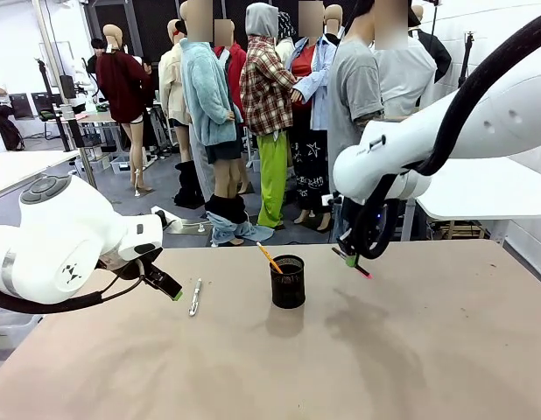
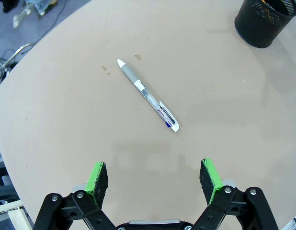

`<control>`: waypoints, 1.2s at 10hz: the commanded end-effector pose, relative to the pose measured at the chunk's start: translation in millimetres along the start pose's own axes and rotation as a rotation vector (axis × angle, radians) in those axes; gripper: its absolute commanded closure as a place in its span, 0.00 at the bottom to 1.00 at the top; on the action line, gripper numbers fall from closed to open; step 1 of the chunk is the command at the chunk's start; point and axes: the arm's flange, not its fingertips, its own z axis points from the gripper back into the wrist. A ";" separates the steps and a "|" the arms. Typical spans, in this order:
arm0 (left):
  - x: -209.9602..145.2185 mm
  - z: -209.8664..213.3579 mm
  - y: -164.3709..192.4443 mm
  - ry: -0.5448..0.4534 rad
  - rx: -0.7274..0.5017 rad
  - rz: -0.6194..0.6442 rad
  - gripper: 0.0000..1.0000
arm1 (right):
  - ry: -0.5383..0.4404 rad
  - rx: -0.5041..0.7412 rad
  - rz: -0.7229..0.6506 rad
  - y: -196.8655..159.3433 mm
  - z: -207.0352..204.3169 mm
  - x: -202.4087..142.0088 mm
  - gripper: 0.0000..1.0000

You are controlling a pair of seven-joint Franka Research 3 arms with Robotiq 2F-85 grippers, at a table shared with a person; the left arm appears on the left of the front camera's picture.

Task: Place the pens into the pen holder.
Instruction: Pick up a writing instrument from the table and place it into the Pen holder.

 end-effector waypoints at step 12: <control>-0.6 0.8 1.7 -0.002 0.000 0.005 0.00 | -0.656 0.601 0.376 53.1 -8.9 8.3 1.00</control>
